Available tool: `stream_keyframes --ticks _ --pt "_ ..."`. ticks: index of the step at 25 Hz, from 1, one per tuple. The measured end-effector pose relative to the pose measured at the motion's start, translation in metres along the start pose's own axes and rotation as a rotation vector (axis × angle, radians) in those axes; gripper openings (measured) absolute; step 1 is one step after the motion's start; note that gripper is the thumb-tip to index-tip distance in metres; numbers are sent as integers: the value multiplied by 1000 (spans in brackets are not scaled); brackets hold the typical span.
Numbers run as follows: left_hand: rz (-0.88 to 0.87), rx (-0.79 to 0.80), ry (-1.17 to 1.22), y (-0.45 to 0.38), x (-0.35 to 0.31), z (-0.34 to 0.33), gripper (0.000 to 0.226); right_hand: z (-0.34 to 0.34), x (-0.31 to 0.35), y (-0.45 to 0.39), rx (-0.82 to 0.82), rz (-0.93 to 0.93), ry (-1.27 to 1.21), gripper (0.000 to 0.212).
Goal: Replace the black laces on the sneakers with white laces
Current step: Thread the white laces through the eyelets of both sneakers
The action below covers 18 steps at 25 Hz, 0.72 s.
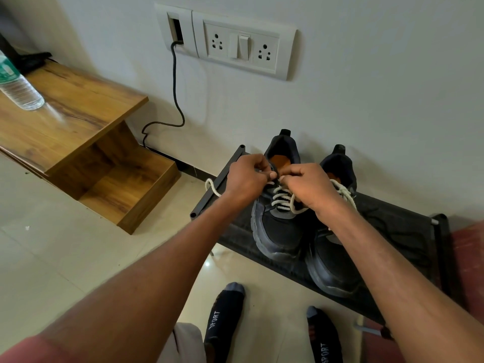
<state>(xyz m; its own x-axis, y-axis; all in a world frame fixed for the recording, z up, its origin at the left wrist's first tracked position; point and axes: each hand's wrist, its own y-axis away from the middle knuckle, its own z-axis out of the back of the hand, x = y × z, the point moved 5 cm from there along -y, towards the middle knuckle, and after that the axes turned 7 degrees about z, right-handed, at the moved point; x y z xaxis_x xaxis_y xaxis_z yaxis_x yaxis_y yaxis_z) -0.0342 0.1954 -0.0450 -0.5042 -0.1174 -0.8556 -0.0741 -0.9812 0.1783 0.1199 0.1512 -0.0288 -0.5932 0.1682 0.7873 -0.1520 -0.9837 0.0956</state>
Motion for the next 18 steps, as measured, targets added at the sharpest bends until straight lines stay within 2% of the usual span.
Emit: stream_keyframes --ticks 1,4,6,8,11,12,13,15,16,18 --pt "7 -12 5 -1 -1 1 14 1 2 1 22 34 66 23" --pt "-9 -19 -22 0 -10 3 14 0 7 11 73 146 422 64" --pt "-51 -25 -25 6 -23 8 16 1 5 14 66 166 563 82" --pt "-79 -45 144 10 -39 20 14 5 3 14 40 156 663 90" --pt "-90 -19 598 9 -56 42 11 5 6 11 47 181 719 92" --pt "-73 -19 644 7 -56 44 13 4 5 10 53 186 708 92" --pt "-45 -40 573 6 -51 43 12 3 5 11 52 191 694 92" --pt "-37 -66 146 6 -37 31 13 2 5 11 29 205 678 91" --pt "-56 -29 -53 6 -30 22 16 2 6 11 18 209 675 90" --pt "-79 58 -274 3 -19 9 28 1 8 12 11 221 659 90"
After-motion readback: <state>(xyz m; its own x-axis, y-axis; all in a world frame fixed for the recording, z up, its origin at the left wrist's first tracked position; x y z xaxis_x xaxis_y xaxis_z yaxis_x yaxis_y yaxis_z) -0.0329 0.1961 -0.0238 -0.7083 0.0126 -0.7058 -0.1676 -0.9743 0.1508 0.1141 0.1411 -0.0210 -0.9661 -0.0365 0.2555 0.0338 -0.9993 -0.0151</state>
